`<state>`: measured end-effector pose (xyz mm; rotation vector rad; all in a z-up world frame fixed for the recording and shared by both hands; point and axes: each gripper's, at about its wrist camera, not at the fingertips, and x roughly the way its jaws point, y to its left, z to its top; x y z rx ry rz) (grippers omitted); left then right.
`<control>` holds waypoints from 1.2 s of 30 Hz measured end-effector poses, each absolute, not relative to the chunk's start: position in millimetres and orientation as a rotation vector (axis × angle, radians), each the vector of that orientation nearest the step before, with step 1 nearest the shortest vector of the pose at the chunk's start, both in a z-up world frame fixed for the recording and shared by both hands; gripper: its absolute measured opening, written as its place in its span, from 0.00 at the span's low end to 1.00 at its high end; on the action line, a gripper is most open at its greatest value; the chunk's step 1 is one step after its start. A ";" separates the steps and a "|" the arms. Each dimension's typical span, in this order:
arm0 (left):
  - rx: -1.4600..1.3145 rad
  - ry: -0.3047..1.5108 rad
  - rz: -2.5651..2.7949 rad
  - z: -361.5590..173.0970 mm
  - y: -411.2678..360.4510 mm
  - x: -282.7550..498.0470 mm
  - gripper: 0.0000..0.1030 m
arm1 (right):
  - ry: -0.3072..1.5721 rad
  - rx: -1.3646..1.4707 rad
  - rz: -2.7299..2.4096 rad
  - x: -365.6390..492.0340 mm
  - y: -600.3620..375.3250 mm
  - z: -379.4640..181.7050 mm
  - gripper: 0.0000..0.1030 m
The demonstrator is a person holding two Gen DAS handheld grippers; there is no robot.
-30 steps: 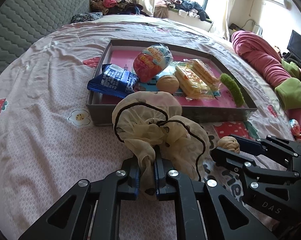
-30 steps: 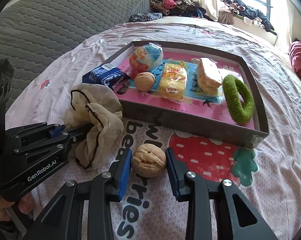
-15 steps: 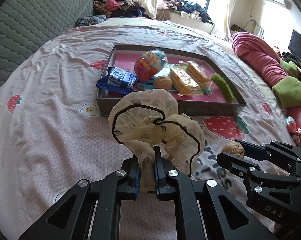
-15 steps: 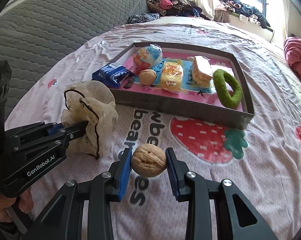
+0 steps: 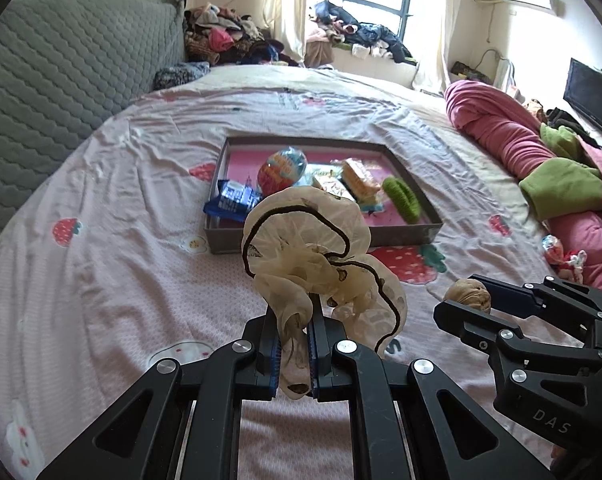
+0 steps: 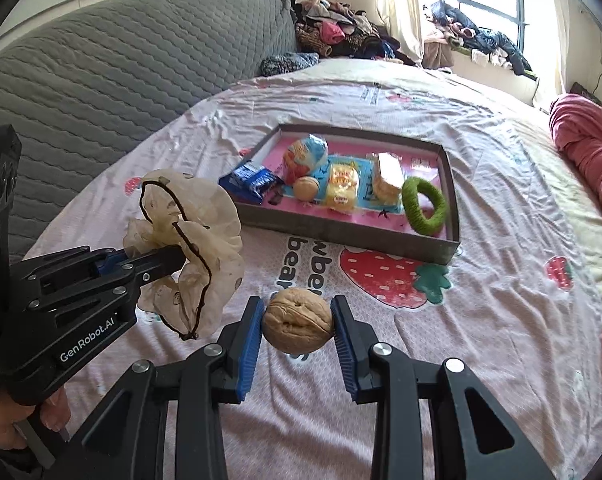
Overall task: Organize objects
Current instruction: 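Lift the scrunchie and walnut and carry both toward the pink tray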
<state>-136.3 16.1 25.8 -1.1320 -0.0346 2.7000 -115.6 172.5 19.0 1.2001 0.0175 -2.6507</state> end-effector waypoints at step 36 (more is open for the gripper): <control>-0.883 0.018 2.774 156.5 37.3 -121.9 0.10 | 0.079 0.931 -2.807 -81.1 199.5 149.5 0.34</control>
